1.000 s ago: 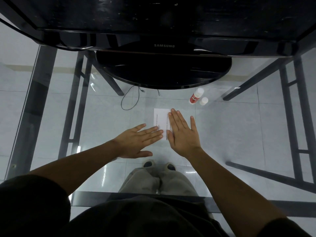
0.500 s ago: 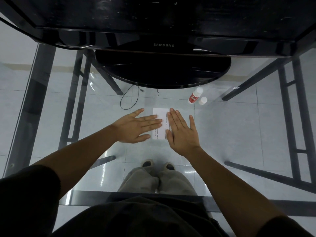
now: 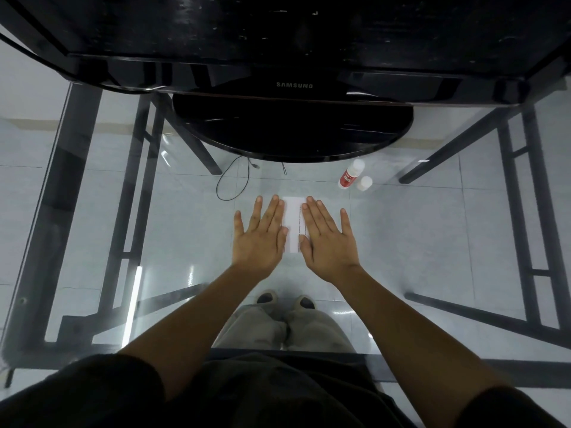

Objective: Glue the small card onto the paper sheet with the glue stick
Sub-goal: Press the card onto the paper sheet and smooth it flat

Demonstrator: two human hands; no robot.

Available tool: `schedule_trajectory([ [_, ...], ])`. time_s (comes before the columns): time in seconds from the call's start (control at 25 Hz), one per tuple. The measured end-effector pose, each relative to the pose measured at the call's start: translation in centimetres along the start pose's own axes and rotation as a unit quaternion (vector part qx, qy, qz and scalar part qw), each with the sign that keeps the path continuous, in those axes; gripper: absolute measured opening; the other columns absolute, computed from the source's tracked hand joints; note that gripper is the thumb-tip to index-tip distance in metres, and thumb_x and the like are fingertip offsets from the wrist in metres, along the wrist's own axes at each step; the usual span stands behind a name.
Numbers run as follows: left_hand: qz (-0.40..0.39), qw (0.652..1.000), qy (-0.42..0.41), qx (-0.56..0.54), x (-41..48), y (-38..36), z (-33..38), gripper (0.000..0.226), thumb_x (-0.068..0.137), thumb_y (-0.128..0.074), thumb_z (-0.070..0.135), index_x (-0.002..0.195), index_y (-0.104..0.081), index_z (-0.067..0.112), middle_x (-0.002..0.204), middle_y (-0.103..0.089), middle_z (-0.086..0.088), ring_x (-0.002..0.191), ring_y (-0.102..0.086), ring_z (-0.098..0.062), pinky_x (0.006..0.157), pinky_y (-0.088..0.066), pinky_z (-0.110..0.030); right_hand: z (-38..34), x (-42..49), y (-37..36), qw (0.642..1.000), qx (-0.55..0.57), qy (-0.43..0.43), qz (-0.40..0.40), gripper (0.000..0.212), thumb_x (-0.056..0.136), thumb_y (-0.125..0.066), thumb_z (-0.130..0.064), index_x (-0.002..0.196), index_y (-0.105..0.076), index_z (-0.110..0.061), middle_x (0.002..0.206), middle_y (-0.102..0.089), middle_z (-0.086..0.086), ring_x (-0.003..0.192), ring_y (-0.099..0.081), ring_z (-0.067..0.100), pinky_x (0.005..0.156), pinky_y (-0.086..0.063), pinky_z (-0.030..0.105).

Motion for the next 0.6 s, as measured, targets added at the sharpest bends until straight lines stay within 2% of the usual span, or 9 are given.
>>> schedule_trajectory([
  [0.12, 0.004, 1.0, 0.005, -0.011, -1.0, -0.5, 0.3, 0.053, 0.089, 0.01, 0.046, 0.133, 0.034, 0.028, 0.147, 0.026, 0.01, 0.134, 0.031, -0.017, 0.108, 0.014, -0.05, 0.0, 0.1, -0.1, 1.0, -0.003, -0.003, -0.004, 0.061, 0.094, -0.013, -0.046, 0.147, 0.0, -0.018, 0.158, -0.002, 0.001, 0.143, 0.006, 0.016, 0.109, 0.018, 0.041],
  [0.28, 0.008, 1.0, 0.009, -0.014, -0.9, -0.6, 0.2, 0.054, 0.086, 0.016, 0.048, 0.132, 0.036, 0.028, 0.146, 0.028, 0.01, 0.134, 0.031, -0.016, 0.109, 0.013, -0.049, 0.1, 0.0, 0.1, 1.0, 0.011, 0.006, -0.007, 0.062, 0.095, -0.012, -0.046, 0.146, 0.011, -0.018, 0.157, 0.009, 0.001, 0.143, 0.011, 0.018, 0.107, 0.022, 0.041],
  [0.44, 0.015, 1.0, 0.002, -0.021, -0.9, -0.7, 0.3, 0.053, 0.089, 0.011, 0.045, 0.132, 0.037, 0.029, 0.146, 0.029, 0.011, 0.133, 0.033, -0.015, 0.109, 0.013, -0.049, 0.7, -1.3, 0.9, 0.994, 0.09, -0.059, 0.019, 0.059, 0.094, -0.007, -0.046, 0.141, 0.02, -0.022, 0.149, 0.024, -0.006, 0.138, 0.023, 0.013, 0.105, 0.027, 0.039],
  [0.6, 0.026, 1.0, 0.006, -0.01, -0.8, -0.9, 0.0, 0.053, 0.093, 0.006, 0.043, 0.135, 0.035, 0.029, 0.144, 0.033, 0.012, 0.133, 0.033, -0.015, 0.109, 0.01, -0.05, -2.2, -3.2, -0.4, 0.999, 0.033, -0.001, -0.004, 0.056, 0.094, -0.002, -0.044, 0.14, 0.021, -0.022, 0.15, 0.022, -0.003, 0.136, 0.026, 0.014, 0.105, 0.024, 0.042],
])
Point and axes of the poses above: each hand's wrist, its own x-axis towards the middle knuckle, its own y-axis out of the back of the hand, z = x × y, the point moved 9 cm from there along x, towards the middle knuckle
